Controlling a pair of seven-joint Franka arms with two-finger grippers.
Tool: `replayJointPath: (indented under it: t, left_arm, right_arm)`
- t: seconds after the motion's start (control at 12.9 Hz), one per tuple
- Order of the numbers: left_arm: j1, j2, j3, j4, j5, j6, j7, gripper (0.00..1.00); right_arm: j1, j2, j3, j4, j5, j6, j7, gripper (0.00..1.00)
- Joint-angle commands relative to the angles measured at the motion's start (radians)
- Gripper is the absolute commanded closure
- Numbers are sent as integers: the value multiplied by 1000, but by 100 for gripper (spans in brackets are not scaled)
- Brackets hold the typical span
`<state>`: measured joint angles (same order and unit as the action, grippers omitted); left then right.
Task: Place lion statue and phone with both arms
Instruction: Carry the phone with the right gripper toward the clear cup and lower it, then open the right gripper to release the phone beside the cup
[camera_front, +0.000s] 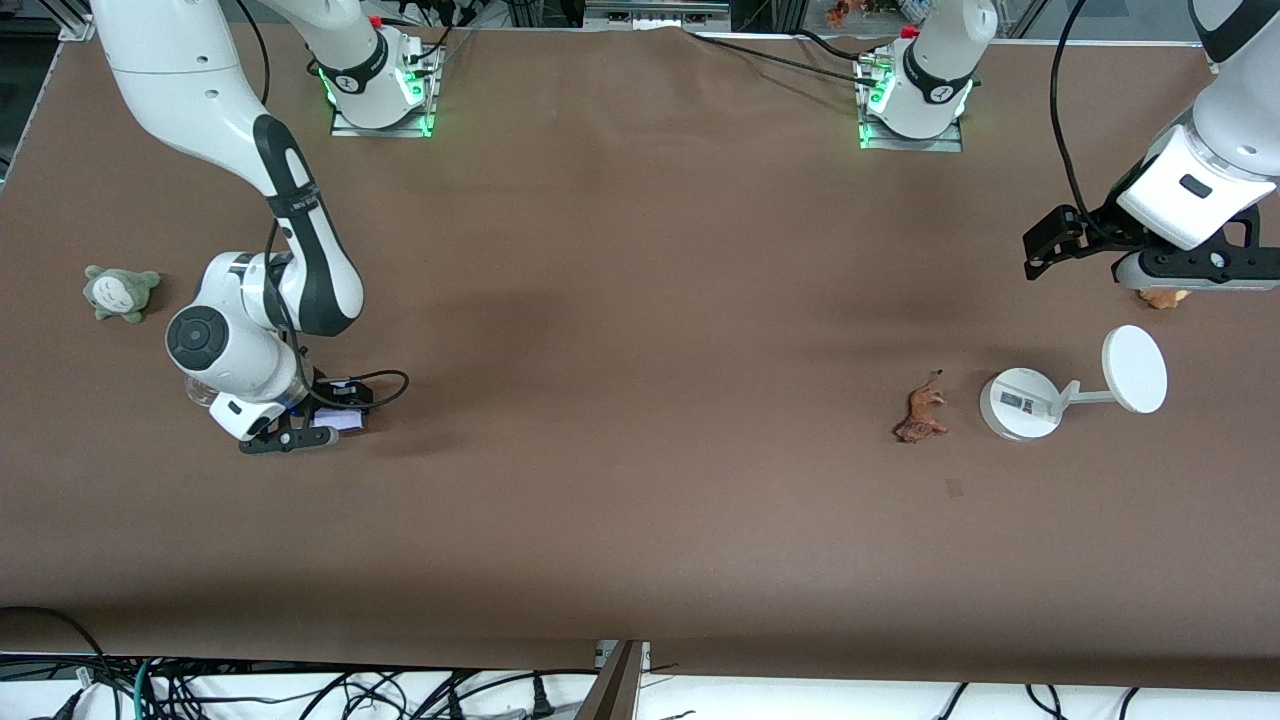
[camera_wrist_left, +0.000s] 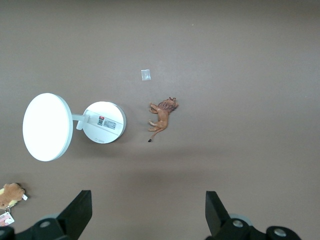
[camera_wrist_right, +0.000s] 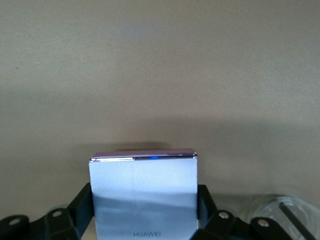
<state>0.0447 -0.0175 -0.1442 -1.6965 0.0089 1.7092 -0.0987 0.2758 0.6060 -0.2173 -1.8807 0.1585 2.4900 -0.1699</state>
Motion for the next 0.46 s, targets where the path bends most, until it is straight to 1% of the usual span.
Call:
replayJointPath:
  t: [0.0,0.08,0.15,0.23,0.31,0.39]
  left_arm:
    - [-2,10,2,26,19,-25,-1,0]
    - [-2,10,-5,26,20,-26,-3,0]
    - [-2,10,-5,26,28,-25,-1,0]
    - [-2,10,-5,26,28,-26,4,0]
    - [-2,10,-5,26,28,-26,4,0]
    - [-2,10,-5,26,28,-28,4,0]
  right_arm:
    - [-6,14,9,-11,27,50,-26,58]
    - [-7,18,10,-11,27,56,-26,56]
    - [-7,20,10,-9,27,56,-26,47]
    - [-9,20,10,-8,27,56,-26,24]
    - [-9,20,12,-6,27,56,-25,8]
    - [-7,20,12,-5,27,56,-25,1]
